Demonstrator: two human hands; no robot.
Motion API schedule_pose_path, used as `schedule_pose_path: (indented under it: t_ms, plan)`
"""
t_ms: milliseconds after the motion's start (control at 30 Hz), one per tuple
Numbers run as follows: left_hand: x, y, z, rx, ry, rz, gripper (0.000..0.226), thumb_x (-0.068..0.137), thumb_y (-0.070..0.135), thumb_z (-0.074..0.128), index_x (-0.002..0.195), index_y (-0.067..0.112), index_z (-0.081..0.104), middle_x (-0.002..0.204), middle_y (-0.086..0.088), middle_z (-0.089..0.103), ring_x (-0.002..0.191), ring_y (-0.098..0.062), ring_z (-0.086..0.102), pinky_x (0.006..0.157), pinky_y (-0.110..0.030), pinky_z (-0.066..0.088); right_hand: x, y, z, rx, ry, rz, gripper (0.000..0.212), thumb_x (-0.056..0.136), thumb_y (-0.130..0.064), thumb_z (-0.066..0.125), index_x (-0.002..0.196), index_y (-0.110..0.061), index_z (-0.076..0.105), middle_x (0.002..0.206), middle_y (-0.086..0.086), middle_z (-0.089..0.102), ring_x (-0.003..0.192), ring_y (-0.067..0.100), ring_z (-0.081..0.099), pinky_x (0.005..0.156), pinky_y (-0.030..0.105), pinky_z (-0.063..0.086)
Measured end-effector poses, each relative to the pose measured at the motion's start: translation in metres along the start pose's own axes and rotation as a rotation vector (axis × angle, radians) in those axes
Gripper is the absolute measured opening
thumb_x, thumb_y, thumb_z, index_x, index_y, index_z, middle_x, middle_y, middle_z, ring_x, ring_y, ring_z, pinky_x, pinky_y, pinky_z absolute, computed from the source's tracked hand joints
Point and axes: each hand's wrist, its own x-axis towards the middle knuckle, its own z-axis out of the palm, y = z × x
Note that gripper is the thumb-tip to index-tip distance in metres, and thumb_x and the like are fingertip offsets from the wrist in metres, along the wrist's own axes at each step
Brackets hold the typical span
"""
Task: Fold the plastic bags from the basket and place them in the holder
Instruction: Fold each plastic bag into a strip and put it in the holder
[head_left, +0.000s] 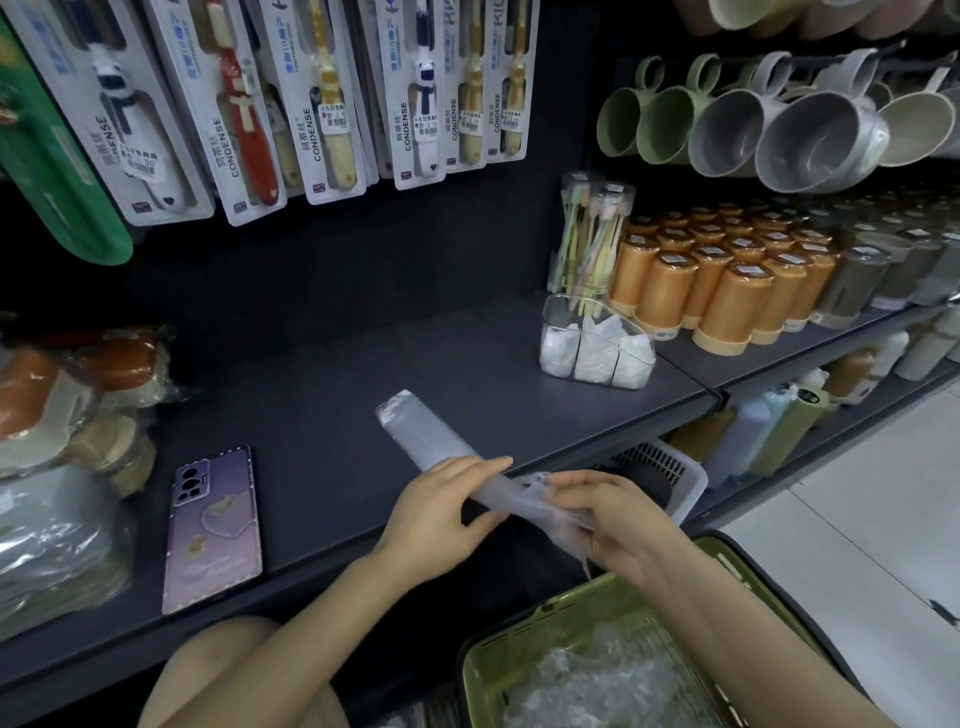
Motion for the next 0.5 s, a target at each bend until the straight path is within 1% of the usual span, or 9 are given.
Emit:
schedule_pose_path:
  t_ms: [100, 167, 200, 267, 333, 367, 400, 433, 500]
  plan:
    - [0.007, 0.006, 0.002, -0.023, 0.145, -0.084, 0.036, 0.084, 0.036, 0.056, 0.117, 0.028, 0.068, 0.095, 0.006, 0.074, 0.089, -0.009, 0.062, 0.071, -0.021, 0.049, -0.003, -0.019, 0.008, 0.044, -0.112, -0.015, 0.014, 0.095, 0.0, 0.051, 0.088, 0.001, 0.063, 0.064, 0.01, 0.067, 0.05, 0.017, 0.064, 0.04, 0.023, 0.049]
    - [0.014, 0.005, 0.0, -0.097, 0.189, -0.253, 0.028, 0.088, 0.028, 0.057, 0.113, 0.032, 0.067, 0.07, 0.004, 0.066, 0.067, -0.014, 0.061, 0.062, -0.027, 0.045, 0.001, -0.035, 0.013, 0.099, -0.135, -0.035, 0.018, 0.099, -0.012, 0.048, 0.091, -0.004, 0.062, 0.071, 0.01, 0.066, 0.056, 0.018, 0.063, 0.044, 0.024, 0.053]
    - [0.018, 0.005, -0.002, -0.147, 0.18, -0.356, 0.025, 0.089, 0.02, 0.058, 0.112, 0.027, 0.068, 0.065, 0.002, 0.062, 0.063, -0.017, 0.059, 0.062, -0.03, 0.045, 0.006, -0.043, 0.015, 0.124, -0.127, -0.059, 0.019, 0.1, -0.014, 0.046, 0.095, -0.005, 0.061, 0.074, 0.011, 0.067, 0.057, 0.019, 0.063, 0.046, 0.024, 0.054]
    - [0.026, 0.001, -0.007, -0.292, 0.159, -0.542, 0.014, 0.092, 0.015, 0.058, 0.102, 0.014, 0.067, 0.069, -0.007, 0.063, 0.065, -0.019, 0.058, 0.065, -0.031, 0.047, 0.017, -0.053, 0.022, 0.077, -0.085, -0.122, 0.02, 0.1, -0.009, 0.042, 0.108, -0.005, 0.06, 0.082, 0.013, 0.07, 0.054, 0.019, 0.065, 0.049, 0.027, 0.056]
    - [0.034, -0.003, -0.014, -0.454, 0.142, -0.673, 0.014, 0.095, 0.021, 0.056, 0.085, 0.013, 0.061, 0.072, -0.005, 0.06, 0.066, -0.014, 0.054, 0.061, -0.021, 0.044, 0.03, -0.052, 0.033, -0.096, -0.041, -0.163, 0.025, 0.096, -0.002, 0.047, 0.118, -0.003, 0.058, 0.096, 0.013, 0.069, 0.051, 0.019, 0.062, 0.052, 0.028, 0.057]
    - [0.037, -0.005, -0.017, -0.532, 0.133, -0.715, 0.015, 0.096, 0.022, 0.055, 0.086, 0.012, 0.059, 0.079, -0.005, 0.061, 0.072, -0.014, 0.055, 0.065, -0.019, 0.045, 0.037, -0.048, 0.04, -0.188, -0.039, -0.172, 0.029, 0.094, -0.001, 0.052, 0.122, -0.003, 0.057, 0.1, 0.013, 0.068, 0.051, 0.018, 0.061, 0.052, 0.027, 0.057]
    - [0.04, -0.008, -0.019, -0.606, 0.117, -0.74, 0.012, 0.096, 0.022, 0.055, 0.093, 0.011, 0.059, 0.09, -0.006, 0.064, 0.082, -0.016, 0.06, 0.075, -0.022, 0.049, 0.042, -0.043, 0.047, -0.264, -0.053, -0.171, 0.033, 0.092, -0.002, 0.057, 0.125, -0.003, 0.057, 0.1, 0.013, 0.067, 0.052, 0.017, 0.06, 0.052, 0.027, 0.056]
    - [0.042, -0.012, -0.02, -0.666, 0.103, -0.751, 0.011, 0.096, 0.021, 0.055, 0.102, 0.013, 0.059, 0.102, -0.007, 0.066, 0.093, -0.019, 0.063, 0.087, -0.031, 0.052, 0.047, -0.038, 0.053, -0.32, -0.073, -0.162, 0.036, 0.09, -0.005, 0.062, 0.126, -0.003, 0.056, 0.097, 0.012, 0.066, 0.052, 0.016, 0.059, 0.052, 0.026, 0.056]
    - [0.043, -0.013, -0.025, -0.76, 0.082, -0.777, 0.015, 0.096, 0.021, 0.055, 0.11, 0.022, 0.059, 0.11, -0.003, 0.067, 0.102, -0.018, 0.065, 0.093, -0.041, 0.053, 0.054, -0.028, 0.064, -0.376, -0.101, -0.149, 0.037, 0.089, -0.014, 0.067, 0.123, -0.005, 0.056, 0.091, 0.01, 0.065, 0.053, 0.014, 0.058, 0.05, 0.025, 0.054]
